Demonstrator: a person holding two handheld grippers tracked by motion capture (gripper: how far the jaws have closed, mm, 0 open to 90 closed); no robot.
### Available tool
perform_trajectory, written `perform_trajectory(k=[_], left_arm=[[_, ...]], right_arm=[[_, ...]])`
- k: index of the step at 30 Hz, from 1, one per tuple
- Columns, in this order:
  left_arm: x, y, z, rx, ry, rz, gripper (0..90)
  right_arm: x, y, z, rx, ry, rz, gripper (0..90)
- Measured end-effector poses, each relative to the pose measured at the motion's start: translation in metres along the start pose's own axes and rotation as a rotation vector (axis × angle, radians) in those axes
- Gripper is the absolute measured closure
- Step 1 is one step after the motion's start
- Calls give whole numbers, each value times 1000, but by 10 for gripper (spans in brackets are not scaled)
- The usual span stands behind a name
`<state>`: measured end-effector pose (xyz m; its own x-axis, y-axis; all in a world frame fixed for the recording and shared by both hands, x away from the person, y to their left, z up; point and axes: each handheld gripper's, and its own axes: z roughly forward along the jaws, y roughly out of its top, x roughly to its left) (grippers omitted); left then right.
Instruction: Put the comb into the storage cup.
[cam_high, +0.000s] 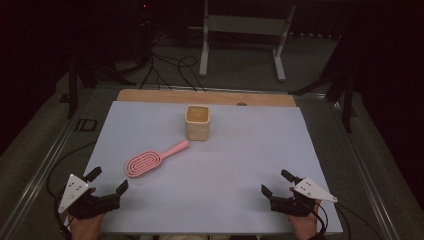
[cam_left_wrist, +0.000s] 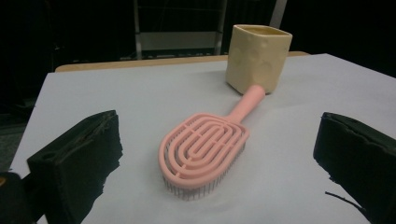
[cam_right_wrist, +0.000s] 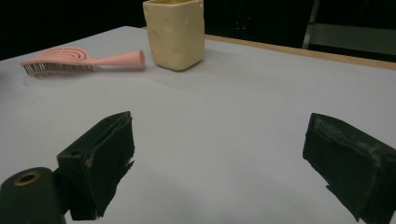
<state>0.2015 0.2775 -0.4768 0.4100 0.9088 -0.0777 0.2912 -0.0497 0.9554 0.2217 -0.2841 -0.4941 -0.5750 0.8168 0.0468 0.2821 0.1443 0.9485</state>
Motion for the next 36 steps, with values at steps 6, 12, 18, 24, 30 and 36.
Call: perform_trajectory(k=[6, 12, 18, 24, 30, 36], left_arm=[[1, 7, 2, -13, -7, -24, 17], [4, 12, 7, -4, -11, -42, 12], [4, 20, 11, -9, -10, -37, 6], [3, 28, 19, -10, -15, -38, 6], [-1, 36, 30, -10, -28, -27, 6], [-7, 44, 48, 24, -45, 7, 6]], right_arm=[[0, -1, 0, 0, -10, -4, 87], [-1, 0, -5, 2, -22, -17, 87], [-2, -1, -5, -2, -20, -4, 87], [0, -1, -5, 3, -21, -8, 87], [3, -2, -3, 7, -23, -9, 88], [5, -2, -2, 9, -24, -18, 88]])
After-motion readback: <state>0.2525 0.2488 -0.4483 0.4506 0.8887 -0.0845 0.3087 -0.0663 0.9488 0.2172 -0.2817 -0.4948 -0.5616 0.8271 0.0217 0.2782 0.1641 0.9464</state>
